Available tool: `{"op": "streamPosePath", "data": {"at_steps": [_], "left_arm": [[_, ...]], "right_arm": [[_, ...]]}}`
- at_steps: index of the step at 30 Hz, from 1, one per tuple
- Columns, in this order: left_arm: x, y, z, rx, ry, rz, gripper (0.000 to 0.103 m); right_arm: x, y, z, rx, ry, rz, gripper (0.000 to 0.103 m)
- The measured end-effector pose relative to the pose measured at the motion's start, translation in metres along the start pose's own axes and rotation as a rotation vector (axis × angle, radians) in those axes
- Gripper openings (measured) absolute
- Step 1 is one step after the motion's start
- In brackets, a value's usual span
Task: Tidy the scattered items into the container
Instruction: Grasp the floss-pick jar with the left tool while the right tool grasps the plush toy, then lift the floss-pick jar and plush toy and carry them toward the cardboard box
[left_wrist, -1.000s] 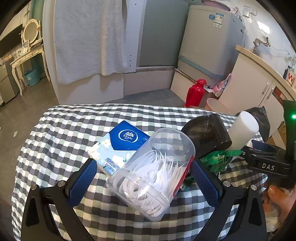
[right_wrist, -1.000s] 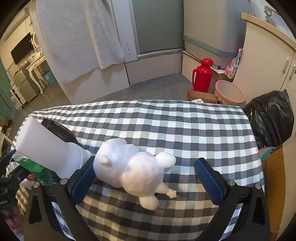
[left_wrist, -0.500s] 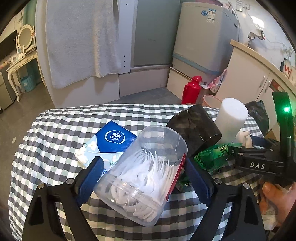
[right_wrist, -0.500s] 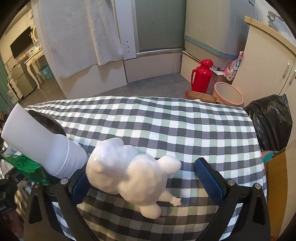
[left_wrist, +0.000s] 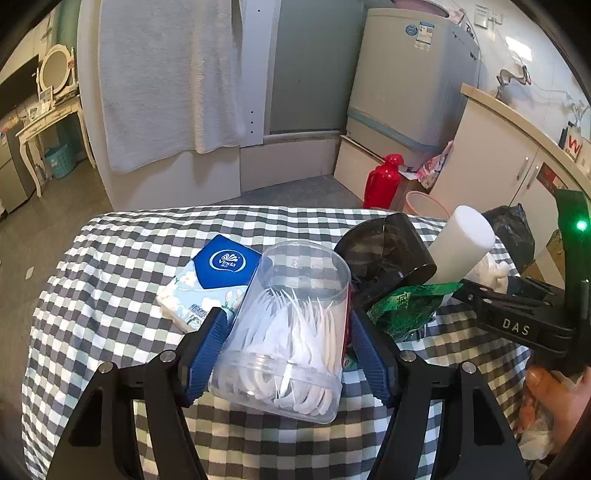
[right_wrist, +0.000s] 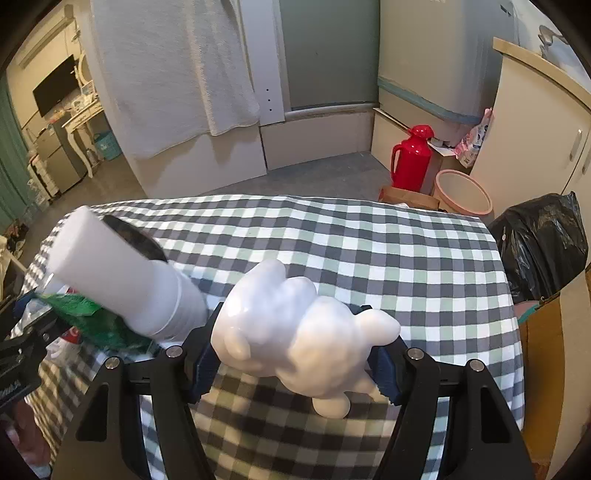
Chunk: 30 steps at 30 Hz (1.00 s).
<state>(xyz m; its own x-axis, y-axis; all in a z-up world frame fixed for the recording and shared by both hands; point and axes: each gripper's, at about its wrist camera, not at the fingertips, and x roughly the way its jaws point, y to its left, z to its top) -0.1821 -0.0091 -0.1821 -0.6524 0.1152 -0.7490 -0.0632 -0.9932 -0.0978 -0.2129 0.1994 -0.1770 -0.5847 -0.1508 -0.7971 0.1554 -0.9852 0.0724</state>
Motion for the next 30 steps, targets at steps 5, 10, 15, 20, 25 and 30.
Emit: {"op": "streamPosePath", "data": {"at_steps": [5, 10, 15, 20, 25, 30], "left_arm": [[-0.009, 0.0, -0.001, -0.003, -0.008, 0.012, 0.065], [-0.022, 0.001, -0.003, -0.008, -0.018, 0.026, 0.065], [-0.038, 0.001, -0.004, -0.011, -0.036, 0.035, 0.064], [-0.055, 0.003, -0.007, -0.015, -0.058, 0.04, 0.064], [-0.076, 0.002, -0.009, -0.019, -0.087, 0.047, 0.064], [-0.098, -0.003, -0.008, -0.017, -0.119, 0.048, 0.064]], "right_arm": [[-0.01, 0.0, -0.003, -0.003, -0.011, 0.016, 0.068], [-0.021, -0.001, -0.008, -0.009, -0.021, 0.029, 0.068], [-0.036, 0.0, -0.012, -0.009, -0.039, 0.042, 0.068], [-0.053, 0.003, -0.018, -0.01, -0.056, 0.053, 0.068], [-0.075, 0.006, -0.023, -0.014, -0.086, 0.064, 0.068], [-0.097, 0.012, -0.026, -0.022, -0.117, 0.071, 0.068]]}}
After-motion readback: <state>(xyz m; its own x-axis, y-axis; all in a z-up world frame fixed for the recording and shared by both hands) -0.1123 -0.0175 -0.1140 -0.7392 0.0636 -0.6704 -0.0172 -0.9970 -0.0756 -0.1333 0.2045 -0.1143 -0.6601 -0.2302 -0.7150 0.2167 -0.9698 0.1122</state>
